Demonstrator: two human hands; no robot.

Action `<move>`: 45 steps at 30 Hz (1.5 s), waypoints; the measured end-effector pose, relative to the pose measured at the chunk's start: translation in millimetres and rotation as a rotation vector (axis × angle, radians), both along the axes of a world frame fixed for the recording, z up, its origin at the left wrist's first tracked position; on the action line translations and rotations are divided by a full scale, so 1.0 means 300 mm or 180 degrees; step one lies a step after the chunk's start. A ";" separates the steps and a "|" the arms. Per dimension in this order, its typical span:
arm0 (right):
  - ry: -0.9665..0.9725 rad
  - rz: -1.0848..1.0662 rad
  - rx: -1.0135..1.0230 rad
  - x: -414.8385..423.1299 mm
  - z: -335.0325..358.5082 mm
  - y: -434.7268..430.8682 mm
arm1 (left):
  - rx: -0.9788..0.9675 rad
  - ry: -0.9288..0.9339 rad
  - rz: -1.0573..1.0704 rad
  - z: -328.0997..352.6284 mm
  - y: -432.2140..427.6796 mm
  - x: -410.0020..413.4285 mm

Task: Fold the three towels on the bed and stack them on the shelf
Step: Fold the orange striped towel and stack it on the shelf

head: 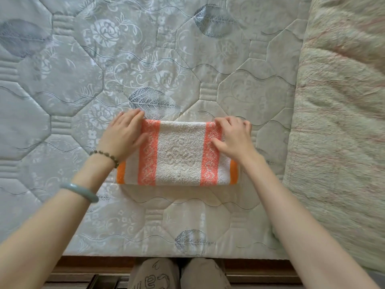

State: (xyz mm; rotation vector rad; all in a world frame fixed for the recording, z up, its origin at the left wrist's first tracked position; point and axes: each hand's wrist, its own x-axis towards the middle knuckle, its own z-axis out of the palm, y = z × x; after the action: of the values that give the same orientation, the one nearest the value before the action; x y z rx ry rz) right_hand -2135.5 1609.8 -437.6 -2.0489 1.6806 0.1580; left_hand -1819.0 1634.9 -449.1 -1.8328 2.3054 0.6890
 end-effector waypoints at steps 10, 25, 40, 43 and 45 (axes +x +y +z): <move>0.0559 0.0509 0.1031 0.018 0.011 -0.132 | 0.0265 -0.0296 -0.0512 0.041 -0.094 -0.006; -0.0855 -0.0052 -0.1112 -0.038 0.519 -0.092 | -0.2229 0.0661 -0.0087 0.478 -0.137 0.064; 0.0120 0.0314 0.0130 -0.006 0.027 0.366 | -0.0454 0.0316 -0.0001 0.047 0.357 0.062; -0.0142 -0.0042 -0.0410 0.071 0.074 0.299 | -0.0557 0.0315 0.0190 0.091 0.306 0.007; -0.0260 -0.0058 -0.0831 0.163 0.069 0.233 | -0.0747 0.0322 0.0294 0.089 0.232 -0.064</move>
State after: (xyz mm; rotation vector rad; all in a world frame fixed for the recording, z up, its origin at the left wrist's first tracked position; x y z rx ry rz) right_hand -2086.5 1679.7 -416.8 -2.1919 1.7451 -0.1577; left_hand -1838.2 1704.4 -422.4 -2.0601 2.4718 0.5546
